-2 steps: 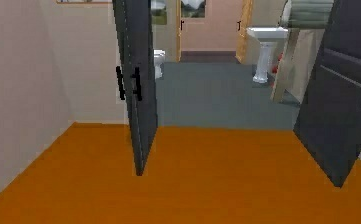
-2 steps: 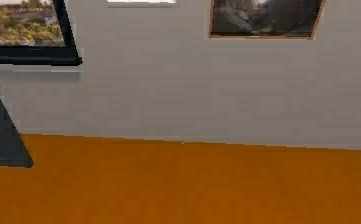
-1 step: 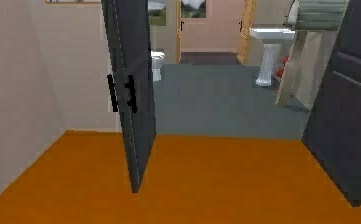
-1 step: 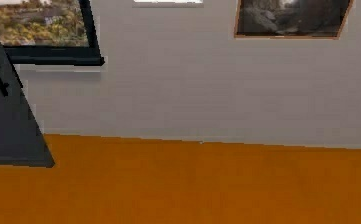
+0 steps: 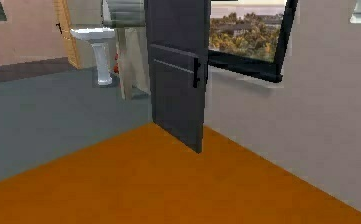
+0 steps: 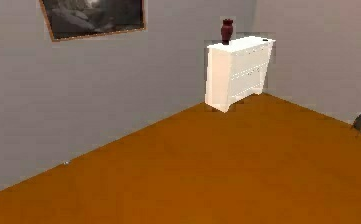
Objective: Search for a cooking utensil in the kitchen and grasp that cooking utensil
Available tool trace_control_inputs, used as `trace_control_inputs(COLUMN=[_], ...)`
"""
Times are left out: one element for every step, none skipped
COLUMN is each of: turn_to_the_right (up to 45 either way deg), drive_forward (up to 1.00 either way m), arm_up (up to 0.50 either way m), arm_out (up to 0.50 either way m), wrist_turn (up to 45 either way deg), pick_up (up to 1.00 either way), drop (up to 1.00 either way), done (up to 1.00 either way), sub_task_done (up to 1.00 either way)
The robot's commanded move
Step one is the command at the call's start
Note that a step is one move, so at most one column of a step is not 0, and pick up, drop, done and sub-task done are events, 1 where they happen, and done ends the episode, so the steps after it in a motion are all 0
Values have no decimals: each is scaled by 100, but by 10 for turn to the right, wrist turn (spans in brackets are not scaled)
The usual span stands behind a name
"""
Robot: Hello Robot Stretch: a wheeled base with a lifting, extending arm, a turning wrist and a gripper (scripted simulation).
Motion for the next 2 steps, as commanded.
trace_control_inputs(turn_to_the_right=[270, 0], drive_forward=[0, 25], arm_up=[0, 0], arm_out=[0, 0], wrist_turn=[0, 0], pick_up=[0, 0], drop=[0, 0], done=[0, 0], sub_task_done=[0, 0])
